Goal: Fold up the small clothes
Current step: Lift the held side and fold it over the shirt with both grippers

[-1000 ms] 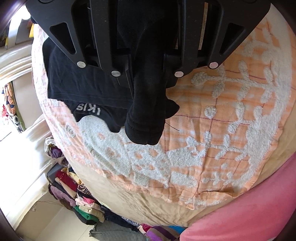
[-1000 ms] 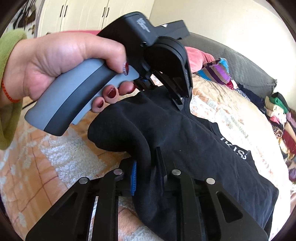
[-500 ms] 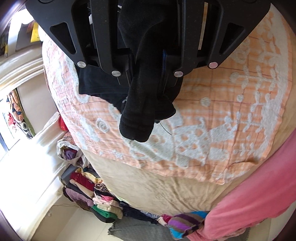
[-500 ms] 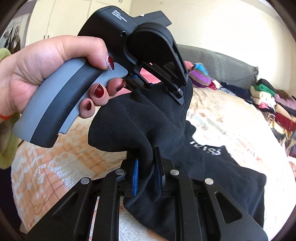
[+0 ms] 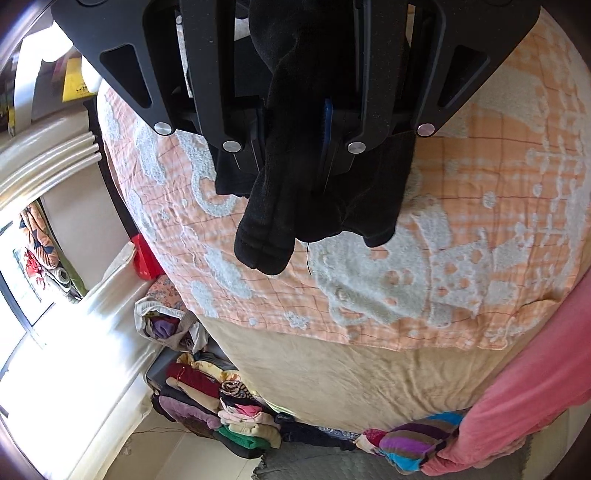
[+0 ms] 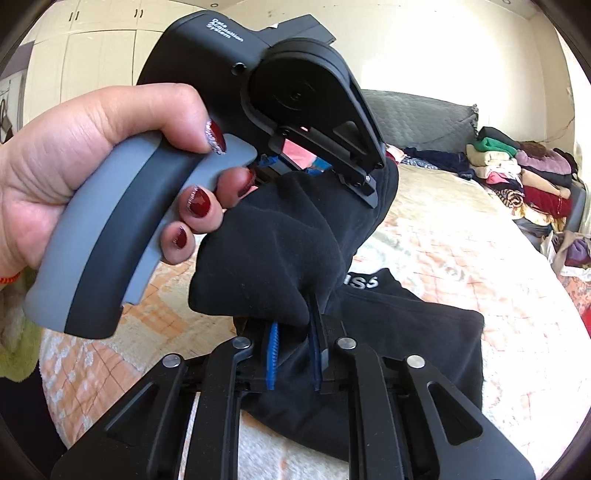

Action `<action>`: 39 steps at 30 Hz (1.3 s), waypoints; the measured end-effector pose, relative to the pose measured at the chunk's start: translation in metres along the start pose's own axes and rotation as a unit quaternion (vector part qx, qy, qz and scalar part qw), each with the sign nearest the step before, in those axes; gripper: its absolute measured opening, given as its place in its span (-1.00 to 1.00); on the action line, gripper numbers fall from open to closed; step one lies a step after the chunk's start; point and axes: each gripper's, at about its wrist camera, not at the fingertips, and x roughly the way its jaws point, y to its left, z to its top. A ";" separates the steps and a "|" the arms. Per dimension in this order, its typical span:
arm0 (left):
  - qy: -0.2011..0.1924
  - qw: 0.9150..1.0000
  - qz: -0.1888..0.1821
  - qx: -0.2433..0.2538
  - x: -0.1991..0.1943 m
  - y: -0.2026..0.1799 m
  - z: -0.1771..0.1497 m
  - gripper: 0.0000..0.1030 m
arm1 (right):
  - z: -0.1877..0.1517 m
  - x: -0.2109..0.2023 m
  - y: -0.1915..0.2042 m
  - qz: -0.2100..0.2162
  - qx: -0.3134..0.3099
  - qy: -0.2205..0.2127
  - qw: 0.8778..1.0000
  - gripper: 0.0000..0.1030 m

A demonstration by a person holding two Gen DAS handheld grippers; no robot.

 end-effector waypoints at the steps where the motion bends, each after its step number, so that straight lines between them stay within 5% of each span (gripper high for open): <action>1: 0.002 1.000 0.000 0.002 0.002 -0.004 0.000 -0.74 | -0.002 -0.002 -0.002 0.000 0.008 0.001 1.000 -0.76; 17: 0.044 0.999 -0.024 0.002 0.053 -0.042 -0.021 -0.59 | -0.037 -0.005 -0.031 -0.023 0.097 0.055 0.994 -0.76; 24: 0.041 0.998 -0.047 0.001 0.045 -0.041 -0.023 -0.34 | -0.054 0.006 -0.057 -0.024 0.159 0.101 0.982 -0.76; 33: 0.016 0.999 -0.019 0.023 0.021 -0.035 -0.023 -0.34 | -0.062 -0.001 -0.056 -0.025 0.172 0.110 0.979 -0.75; 39: -0.001 0.999 0.006 0.035 0.004 -0.022 -0.034 -0.21 | -0.062 -0.022 -0.063 -0.027 0.201 0.108 0.973 -0.56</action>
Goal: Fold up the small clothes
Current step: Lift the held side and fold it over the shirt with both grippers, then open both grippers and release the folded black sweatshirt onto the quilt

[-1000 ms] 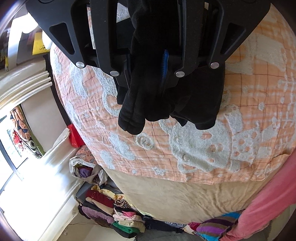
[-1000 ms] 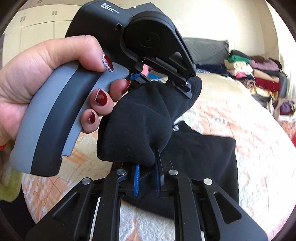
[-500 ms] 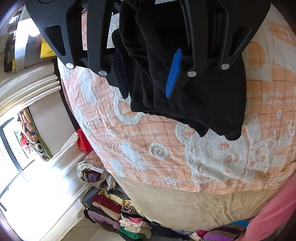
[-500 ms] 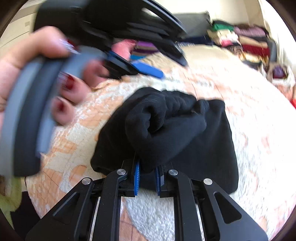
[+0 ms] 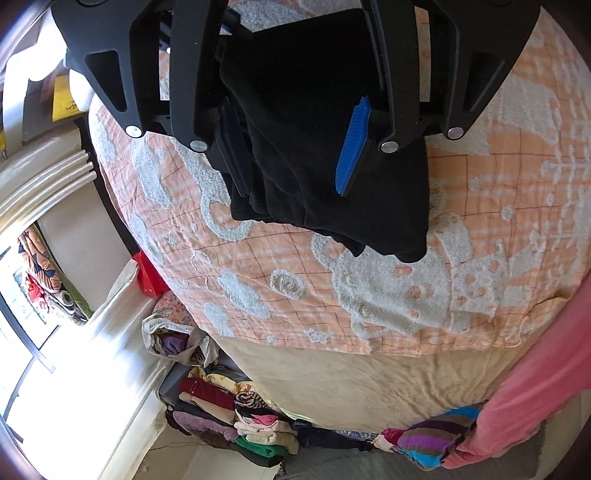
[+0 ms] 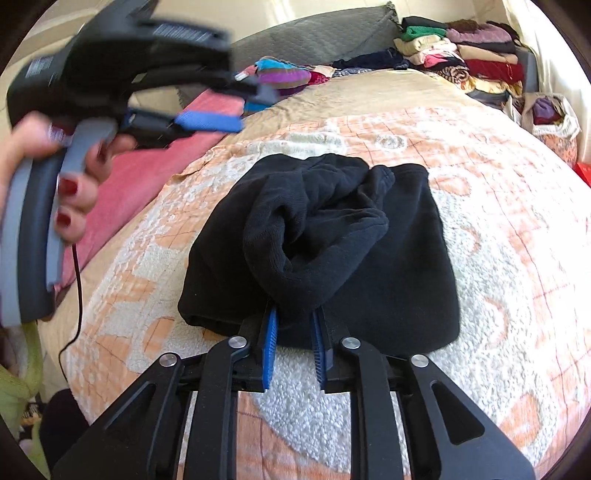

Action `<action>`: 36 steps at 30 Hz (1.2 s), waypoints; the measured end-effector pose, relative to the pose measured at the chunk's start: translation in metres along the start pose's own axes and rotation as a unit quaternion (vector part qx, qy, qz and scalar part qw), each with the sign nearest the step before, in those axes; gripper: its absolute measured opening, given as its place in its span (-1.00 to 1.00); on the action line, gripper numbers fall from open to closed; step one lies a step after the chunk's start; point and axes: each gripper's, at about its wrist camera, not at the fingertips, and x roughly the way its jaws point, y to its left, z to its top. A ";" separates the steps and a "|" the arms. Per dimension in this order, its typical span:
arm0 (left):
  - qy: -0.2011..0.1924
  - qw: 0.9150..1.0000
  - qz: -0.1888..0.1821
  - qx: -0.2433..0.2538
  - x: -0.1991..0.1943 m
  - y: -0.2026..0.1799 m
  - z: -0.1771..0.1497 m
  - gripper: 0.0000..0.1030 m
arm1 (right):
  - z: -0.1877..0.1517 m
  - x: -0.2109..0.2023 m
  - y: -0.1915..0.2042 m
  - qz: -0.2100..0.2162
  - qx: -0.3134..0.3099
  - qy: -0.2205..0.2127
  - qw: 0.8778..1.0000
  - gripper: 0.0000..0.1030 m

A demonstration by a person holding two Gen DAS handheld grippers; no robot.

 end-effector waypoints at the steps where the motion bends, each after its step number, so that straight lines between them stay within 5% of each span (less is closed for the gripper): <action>1: -0.004 1.000 0.005 0.001 -0.004 0.004 -0.003 -0.20 | 0.000 -0.004 -0.003 0.000 0.009 0.000 1.000 -0.49; 7: -0.018 0.999 0.030 0.009 -0.024 0.019 -0.022 -0.11 | 0.012 -0.036 -0.020 0.011 0.050 -0.035 0.998 -0.16; 11: -0.032 0.997 0.064 0.025 -0.037 0.027 -0.040 -0.10 | 0.022 -0.046 -0.029 0.010 0.054 -0.049 0.997 -0.12; 23: -0.054 0.991 0.113 0.040 -0.047 0.034 -0.077 -0.08 | 0.048 -0.059 -0.041 0.003 0.006 -0.050 0.999 0.26; 25: -0.054 0.991 0.114 0.044 -0.046 0.032 -0.079 0.13 | 0.054 -0.062 -0.044 0.003 0.009 -0.059 0.998 0.31; 36: -0.035 0.991 0.123 0.051 -0.027 0.032 -0.083 0.39 | 0.110 -0.036 -0.050 0.027 0.018 -0.043 0.999 0.72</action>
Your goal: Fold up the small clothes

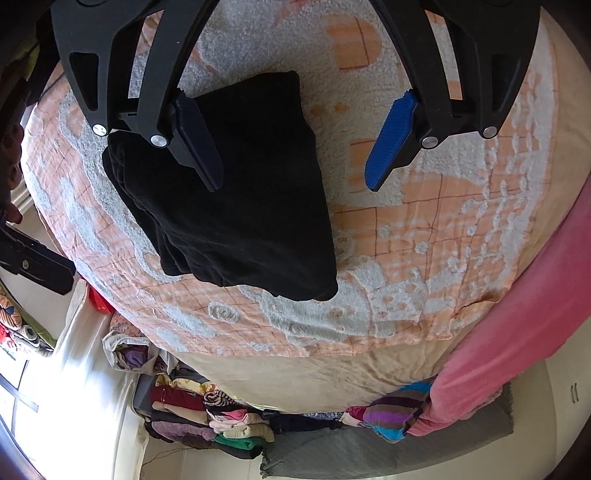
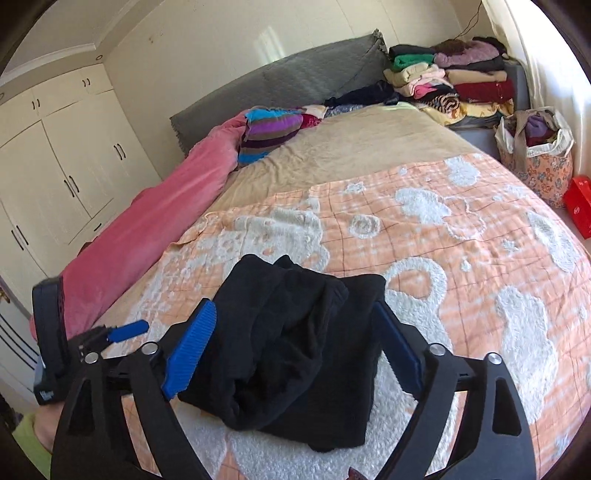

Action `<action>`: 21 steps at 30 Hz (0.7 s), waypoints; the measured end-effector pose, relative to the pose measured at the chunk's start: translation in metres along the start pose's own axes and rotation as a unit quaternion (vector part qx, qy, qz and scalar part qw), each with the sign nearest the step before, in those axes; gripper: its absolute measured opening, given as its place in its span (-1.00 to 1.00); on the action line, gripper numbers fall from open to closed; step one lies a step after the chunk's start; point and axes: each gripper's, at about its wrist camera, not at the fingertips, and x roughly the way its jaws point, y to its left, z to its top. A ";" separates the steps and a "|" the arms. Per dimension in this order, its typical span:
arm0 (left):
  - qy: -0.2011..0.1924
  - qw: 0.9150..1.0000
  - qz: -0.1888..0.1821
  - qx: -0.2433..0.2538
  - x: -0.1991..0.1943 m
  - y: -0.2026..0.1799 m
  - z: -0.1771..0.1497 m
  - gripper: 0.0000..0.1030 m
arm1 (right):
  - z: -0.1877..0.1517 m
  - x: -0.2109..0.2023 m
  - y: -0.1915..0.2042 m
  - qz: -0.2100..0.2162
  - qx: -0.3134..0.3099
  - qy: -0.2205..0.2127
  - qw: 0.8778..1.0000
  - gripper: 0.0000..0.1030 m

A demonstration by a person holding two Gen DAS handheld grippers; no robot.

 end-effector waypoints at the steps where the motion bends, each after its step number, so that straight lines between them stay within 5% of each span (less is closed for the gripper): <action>1: 0.004 1.000 0.000 0.000 0.004 0.000 0.000 0.41 | 0.002 0.008 -0.001 0.003 0.006 0.010 1.000 0.72; 12: 0.040 0.999 -0.013 0.008 0.040 -0.009 -0.011 0.46 | -0.014 0.121 -0.026 0.009 0.076 0.138 0.988 0.71; 14: 0.045 0.999 -0.014 0.010 0.045 -0.011 -0.014 0.46 | -0.018 0.129 -0.024 0.024 0.075 0.142 0.987 0.48; 16: 0.050 0.999 -0.012 0.012 0.049 -0.013 -0.017 0.46 | -0.019 0.131 -0.016 0.044 0.052 0.136 0.988 -0.20; 18: 0.051 0.999 -0.013 0.012 0.050 -0.014 -0.017 0.46 | -0.019 0.127 -0.004 0.036 0.003 0.124 0.992 -0.56; 21: 0.050 0.999 -0.013 0.008 0.048 -0.015 -0.016 0.46 | -0.014 0.113 0.004 0.045 -0.028 0.099 0.994 -0.70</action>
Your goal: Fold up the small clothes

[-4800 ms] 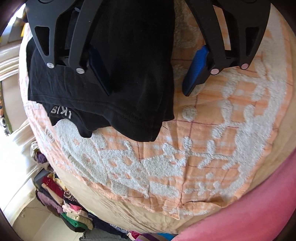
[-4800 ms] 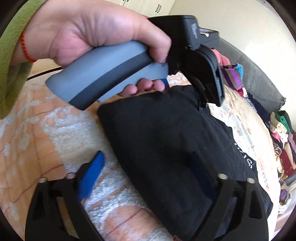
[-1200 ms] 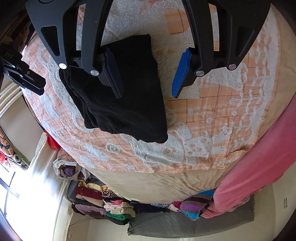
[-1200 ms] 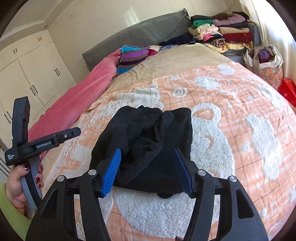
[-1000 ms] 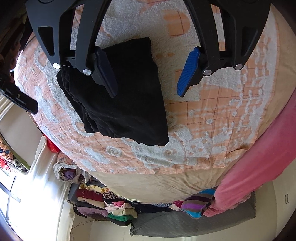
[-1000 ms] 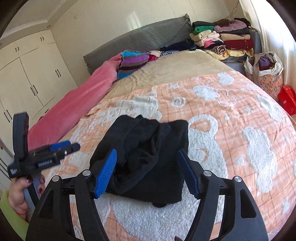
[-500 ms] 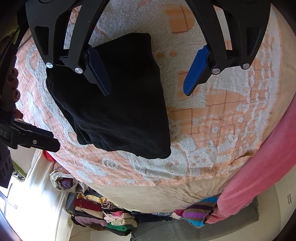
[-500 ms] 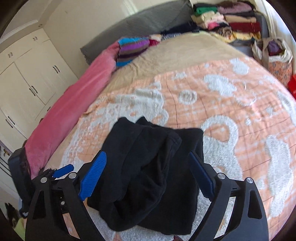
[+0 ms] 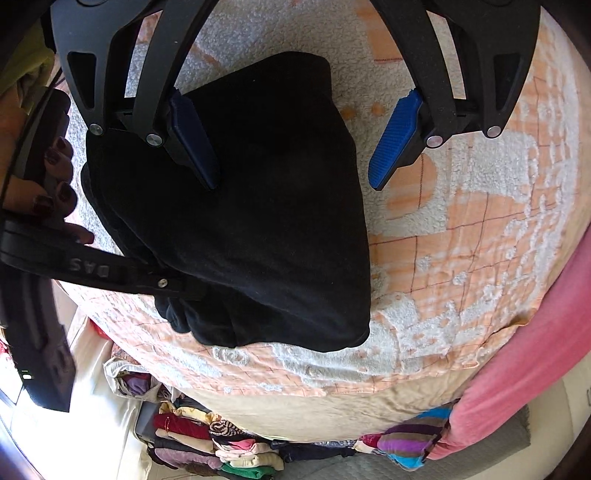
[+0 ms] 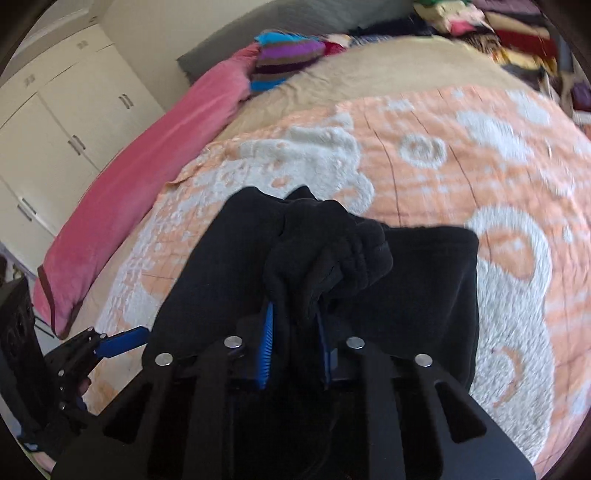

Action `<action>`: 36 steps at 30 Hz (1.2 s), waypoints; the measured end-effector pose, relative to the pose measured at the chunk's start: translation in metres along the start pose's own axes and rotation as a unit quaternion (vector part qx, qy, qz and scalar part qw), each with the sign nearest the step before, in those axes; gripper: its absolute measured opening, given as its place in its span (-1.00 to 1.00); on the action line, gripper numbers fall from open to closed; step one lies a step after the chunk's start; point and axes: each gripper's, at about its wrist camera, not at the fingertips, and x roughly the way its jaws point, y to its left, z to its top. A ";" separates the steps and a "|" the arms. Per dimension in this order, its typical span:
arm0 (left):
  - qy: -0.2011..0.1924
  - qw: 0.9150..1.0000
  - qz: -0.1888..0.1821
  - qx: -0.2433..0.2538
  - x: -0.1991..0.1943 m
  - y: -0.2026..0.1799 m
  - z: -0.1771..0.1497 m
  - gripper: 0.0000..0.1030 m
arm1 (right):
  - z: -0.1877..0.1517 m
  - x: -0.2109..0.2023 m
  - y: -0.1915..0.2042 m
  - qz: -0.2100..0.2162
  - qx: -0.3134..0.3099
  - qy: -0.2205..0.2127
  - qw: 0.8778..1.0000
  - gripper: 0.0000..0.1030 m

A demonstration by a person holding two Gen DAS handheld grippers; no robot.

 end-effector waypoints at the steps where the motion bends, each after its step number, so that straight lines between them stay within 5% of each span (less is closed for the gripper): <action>1: -0.001 1.000 -0.002 -0.001 -0.001 0.000 0.001 0.46 | 0.002 -0.008 0.000 0.003 -0.004 -0.011 1.000 -0.70; 6: -0.009 1.000 -0.029 -0.008 -0.005 -0.007 0.006 0.46 | 0.016 -0.036 -0.007 -0.015 -0.023 -0.038 0.999 -0.71; 11: 0.003 0.999 -0.038 0.004 0.005 -0.020 0.005 0.46 | 0.009 -0.020 -0.032 -0.084 -0.034 -0.007 0.996 -0.71; 18: 0.017 0.999 -0.038 0.007 0.015 -0.022 0.001 0.49 | -0.006 0.003 -0.046 -0.128 -0.044 0.019 0.991 -0.59; 25: 0.018 0.999 -0.035 0.008 0.016 -0.018 0.000 0.49 | -0.007 -0.044 -0.047 -0.063 0.012 -0.016 0.998 0.03; 33: 0.017 0.999 -0.032 0.012 0.014 -0.021 -0.004 0.49 | -0.033 -0.072 -0.026 -0.006 0.035 0.007 0.999 0.43; 36: 0.018 0.999 -0.032 0.012 0.015 -0.021 -0.004 0.49 | -0.043 -0.065 -0.016 -0.006 0.027 0.018 0.999 0.43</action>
